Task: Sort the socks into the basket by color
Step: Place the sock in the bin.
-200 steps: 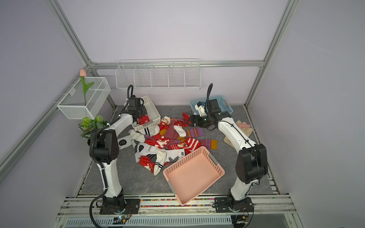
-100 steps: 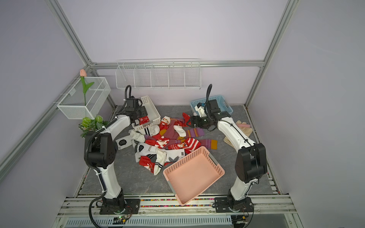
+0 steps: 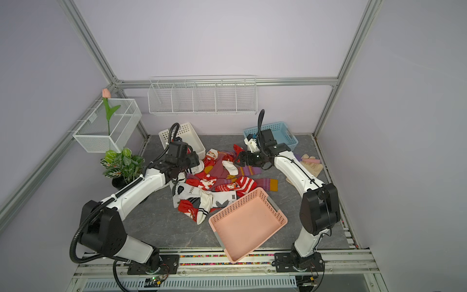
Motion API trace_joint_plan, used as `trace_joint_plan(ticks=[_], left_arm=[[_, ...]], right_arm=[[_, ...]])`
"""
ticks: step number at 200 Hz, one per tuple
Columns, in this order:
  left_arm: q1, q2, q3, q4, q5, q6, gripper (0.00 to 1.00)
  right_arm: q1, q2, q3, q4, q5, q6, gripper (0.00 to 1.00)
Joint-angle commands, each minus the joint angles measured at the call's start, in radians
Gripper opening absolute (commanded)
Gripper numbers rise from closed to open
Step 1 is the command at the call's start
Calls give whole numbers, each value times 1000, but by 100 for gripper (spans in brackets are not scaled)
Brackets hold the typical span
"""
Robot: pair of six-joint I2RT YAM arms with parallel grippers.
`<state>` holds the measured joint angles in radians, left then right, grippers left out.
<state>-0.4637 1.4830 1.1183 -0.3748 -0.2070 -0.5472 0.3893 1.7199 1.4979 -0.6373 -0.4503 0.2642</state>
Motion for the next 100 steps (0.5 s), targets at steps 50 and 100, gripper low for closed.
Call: trace_joint_plan(ticks=[50,100], left_arm=[[-102,-262,-291,-173,-76,-423,47],[-119,-282,-395,-212,-11,-570,39]], right_arm=[[46,-73,-80,-41,33,3,89],[58,-115,-133,-39,51,14,89]])
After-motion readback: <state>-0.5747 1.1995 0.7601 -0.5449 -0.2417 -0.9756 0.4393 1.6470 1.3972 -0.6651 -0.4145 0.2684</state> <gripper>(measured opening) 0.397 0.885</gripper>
